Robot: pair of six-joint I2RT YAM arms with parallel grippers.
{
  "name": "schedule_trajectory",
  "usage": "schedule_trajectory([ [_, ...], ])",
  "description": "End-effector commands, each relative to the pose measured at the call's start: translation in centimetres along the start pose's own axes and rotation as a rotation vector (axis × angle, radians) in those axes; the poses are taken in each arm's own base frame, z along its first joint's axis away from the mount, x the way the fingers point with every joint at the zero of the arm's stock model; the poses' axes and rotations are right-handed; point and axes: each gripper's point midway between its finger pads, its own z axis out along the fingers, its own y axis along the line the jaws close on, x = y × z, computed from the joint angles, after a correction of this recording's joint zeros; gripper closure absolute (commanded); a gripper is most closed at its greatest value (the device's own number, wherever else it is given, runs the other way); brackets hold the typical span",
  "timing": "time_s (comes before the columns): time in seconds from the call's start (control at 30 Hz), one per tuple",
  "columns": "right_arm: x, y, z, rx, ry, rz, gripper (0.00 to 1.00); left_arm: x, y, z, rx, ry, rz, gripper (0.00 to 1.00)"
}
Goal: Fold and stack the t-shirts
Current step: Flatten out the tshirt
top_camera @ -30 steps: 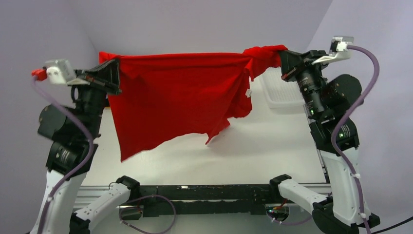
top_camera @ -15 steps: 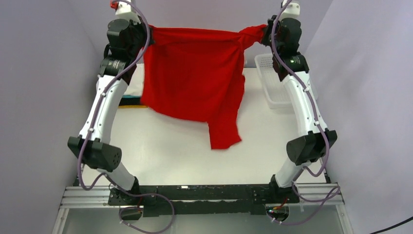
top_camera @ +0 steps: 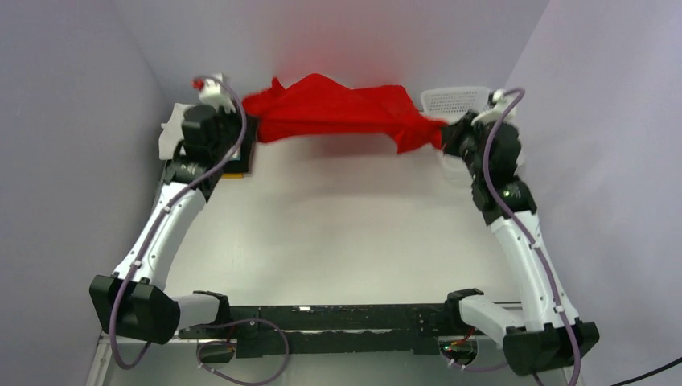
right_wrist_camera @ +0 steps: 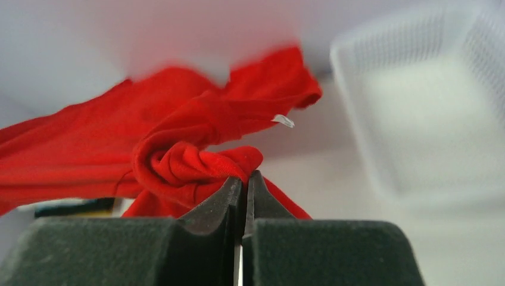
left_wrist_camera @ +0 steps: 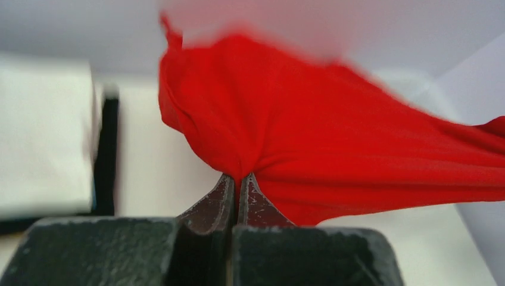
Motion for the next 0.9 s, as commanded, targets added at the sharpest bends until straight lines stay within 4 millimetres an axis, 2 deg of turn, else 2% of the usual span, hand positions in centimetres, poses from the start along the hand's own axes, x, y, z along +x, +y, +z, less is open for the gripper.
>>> schedule_trajectory([
  [0.0,13.4,-2.2,-4.2,0.037,0.334,0.242,0.93,14.4,4.7,-2.5,-0.157,0.283,-0.175,1.0],
  [0.03,17.6,-3.3,-5.8,0.07,0.426,0.283,0.92,17.7,5.2,-3.7,-0.183,0.354,-0.22,0.99],
  [0.07,20.4,-3.7,-7.2,0.066,0.494,0.308,0.9,20.8,5.6,-5.0,-0.204,0.415,-0.247,0.93],
  [0.1,22.3,-3.7,-8.5,0.04,0.552,0.308,0.84,23.4,6.0,-6.2,-0.227,0.464,-0.27,0.84],
  [0.13,24.1,-4.0,-9.8,0.037,0.613,0.291,0.71,25.7,6.3,-7.4,-0.251,0.514,-0.287,0.64],
  [0.17,25.4,-4.5,-10.8,0.041,0.662,0.267,0.56,27.4,6.4,-8.5,-0.262,0.559,-0.29,0.28],
  [0.2,26.4,-5.0,-11.7,0.056,0.701,0.251,0.4,28.6,6.7,-9.5,-0.285,0.598,-0.29,0.04],
  [0.27,27.2,-6.0,-12.3,0.096,0.727,0.222,0.25,29.6,7.4,-11.0,-0.355,0.648,-0.287,0.01],
  [0.33,27.0,-6.3,-11.7,0.097,0.703,0.197,0.14,28.7,7.6,-11.0,-0.369,0.62,-0.26,0.0],
  [0.4,26.2,-6.1,-10.4,0.087,0.667,0.184,0.03,27.4,6.8,-10.5,-0.334,0.593,-0.254,0.01],
  [0.5,25.4,-3.9,-8.3,-0.022,0.636,0.211,0.0,25.9,4.6,-9.2,-0.224,0.574,-0.243,0.0],
  [0.57,26.2,-2.2,-7.1,-0.093,0.657,0.228,0.0,25.9,3.2,-8.2,-0.155,0.585,-0.249,0.01],
  [0.6,26.5,-1.2,-6.5,-0.122,0.669,0.216,0.0,26.2,2.5,-7.8,-0.126,0.6,-0.26,0.01],
  [0.67,28.3,0.9,-5.8,-0.145,0.721,0.147,0.0,27.5,1.4,-7.1,-0.077,0.636,-0.28,0.0],
  [0.73,30.7,2.5,-5.3,-0.138,0.779,0.07,0.0,29.2,0.7,-6.6,-0.044,0.678,-0.304,0.01],
  [0.87,34.9,4.3,-4.1,-0.18,0.903,0.047,0.0,33.2,1.5,-6.4,-0.068,0.775,-0.338,0.01],
])
